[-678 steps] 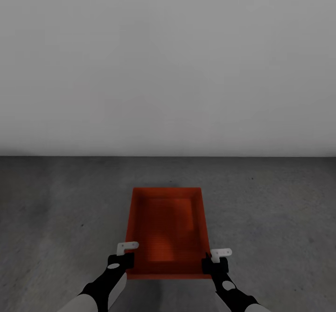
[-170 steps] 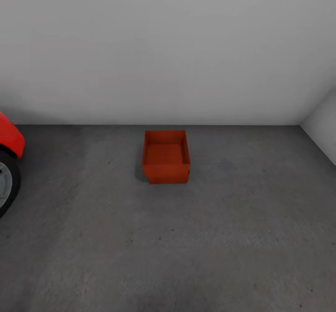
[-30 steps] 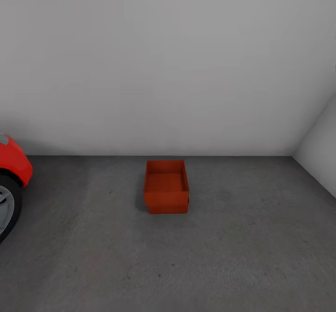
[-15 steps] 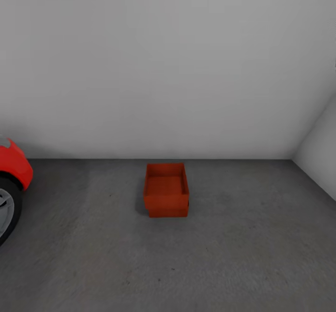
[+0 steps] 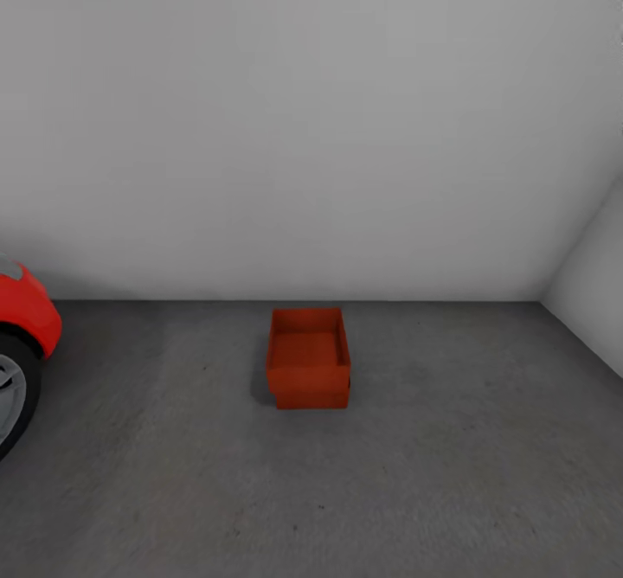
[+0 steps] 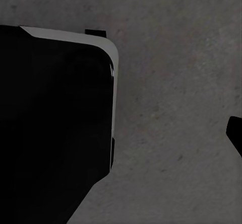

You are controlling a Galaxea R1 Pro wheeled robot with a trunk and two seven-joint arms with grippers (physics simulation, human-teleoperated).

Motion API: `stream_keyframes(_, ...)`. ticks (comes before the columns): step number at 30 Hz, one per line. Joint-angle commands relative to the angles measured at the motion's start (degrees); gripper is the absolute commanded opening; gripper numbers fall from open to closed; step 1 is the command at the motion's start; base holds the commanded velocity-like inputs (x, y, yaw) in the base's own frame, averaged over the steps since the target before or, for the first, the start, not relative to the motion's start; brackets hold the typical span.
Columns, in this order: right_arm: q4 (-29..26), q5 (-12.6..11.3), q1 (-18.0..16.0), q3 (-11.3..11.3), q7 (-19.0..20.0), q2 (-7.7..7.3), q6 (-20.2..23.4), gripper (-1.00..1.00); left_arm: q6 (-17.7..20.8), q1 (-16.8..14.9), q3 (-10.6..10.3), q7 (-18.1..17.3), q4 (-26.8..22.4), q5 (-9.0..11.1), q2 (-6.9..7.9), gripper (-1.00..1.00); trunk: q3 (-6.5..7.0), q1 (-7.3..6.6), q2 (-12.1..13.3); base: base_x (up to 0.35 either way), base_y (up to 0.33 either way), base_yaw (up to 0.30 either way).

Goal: Move the two storage containers from the living room to the garage. In the garage, place one container on the floor and stack the other container on top of it (either order is fine).

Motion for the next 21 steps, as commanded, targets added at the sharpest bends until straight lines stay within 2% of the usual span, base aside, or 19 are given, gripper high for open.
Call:
stream_keyframes(1, 0.19, 0.17, -0.08, 0.32, -0.27, 0.01, -0.26, 1.00, -0.15, -0.03, -0.49, 0.12, 0.03, 0.51, -0.02, 1.00, 0.02, 0.01, -0.06, 0.000, 0.000, 0.000)
stream_keyframes(21, 0.19, 0.17, -0.08, 0.32, -0.25, 0.03, -0.24, 1.00, -0.11, -0.03, -0.49, 0.12, 0.03, 0.47, -0.03, 1.00, 1.88, 0.01, -0.06, 0.000, 0.000, 0.000)
